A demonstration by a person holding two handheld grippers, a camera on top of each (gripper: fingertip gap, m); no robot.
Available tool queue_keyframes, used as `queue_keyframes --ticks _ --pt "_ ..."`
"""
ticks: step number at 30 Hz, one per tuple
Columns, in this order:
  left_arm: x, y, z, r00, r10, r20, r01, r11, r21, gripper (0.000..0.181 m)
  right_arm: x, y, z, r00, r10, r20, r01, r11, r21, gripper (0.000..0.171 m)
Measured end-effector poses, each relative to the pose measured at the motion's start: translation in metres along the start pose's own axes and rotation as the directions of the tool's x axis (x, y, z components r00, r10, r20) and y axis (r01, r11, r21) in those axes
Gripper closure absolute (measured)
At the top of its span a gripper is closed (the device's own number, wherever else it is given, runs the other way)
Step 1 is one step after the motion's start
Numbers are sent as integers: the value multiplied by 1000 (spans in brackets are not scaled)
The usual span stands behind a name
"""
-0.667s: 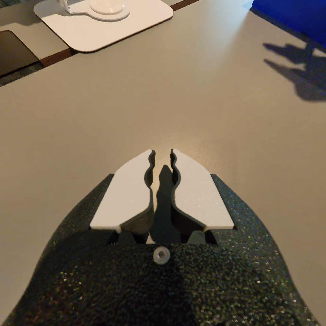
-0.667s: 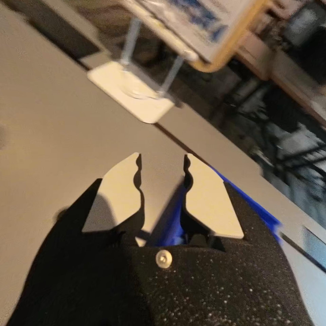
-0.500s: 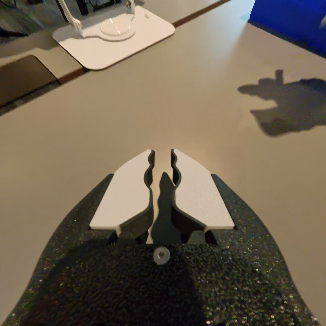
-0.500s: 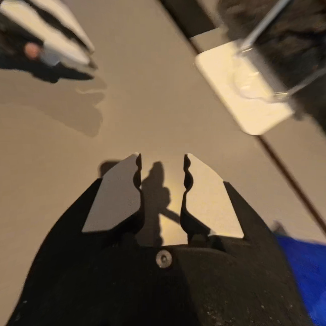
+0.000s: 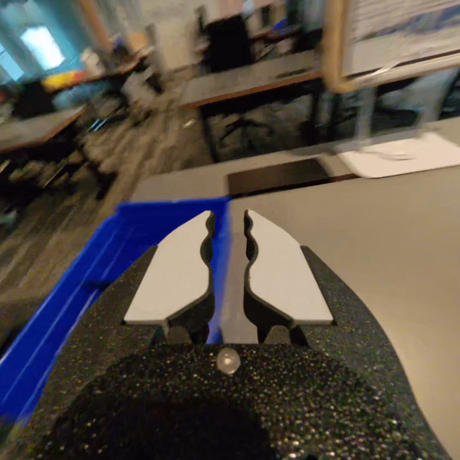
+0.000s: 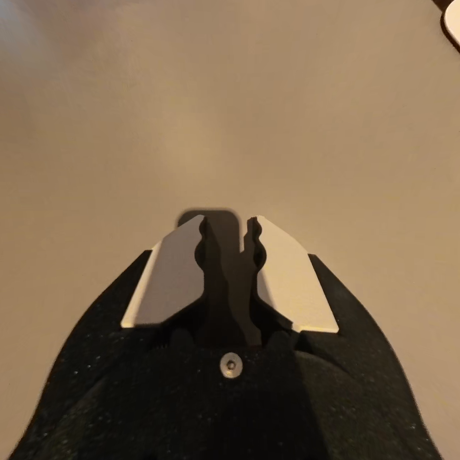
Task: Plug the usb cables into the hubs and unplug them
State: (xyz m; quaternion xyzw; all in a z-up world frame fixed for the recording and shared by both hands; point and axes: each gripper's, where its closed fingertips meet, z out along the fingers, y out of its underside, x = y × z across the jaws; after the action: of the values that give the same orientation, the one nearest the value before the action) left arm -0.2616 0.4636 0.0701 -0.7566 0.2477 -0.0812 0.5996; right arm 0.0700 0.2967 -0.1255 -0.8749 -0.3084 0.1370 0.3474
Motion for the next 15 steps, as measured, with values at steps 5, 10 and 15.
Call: queue_keyframes --ticks 5,10,15 --pt "-131 105 -20 947 28 319 145 850 -506 155 0 0 -1 1000 -6 1 6 1000 0 136" --pt "-152 176 -7 977 21 211 160 579 -799 150 -1 0 -1 1000 -16 3 16 1000 -1 134" --pt "-173 204 4 972 -19 234 216 466 -858 149 -1 1 -1 999 -39 -6 39 999 -3 132"
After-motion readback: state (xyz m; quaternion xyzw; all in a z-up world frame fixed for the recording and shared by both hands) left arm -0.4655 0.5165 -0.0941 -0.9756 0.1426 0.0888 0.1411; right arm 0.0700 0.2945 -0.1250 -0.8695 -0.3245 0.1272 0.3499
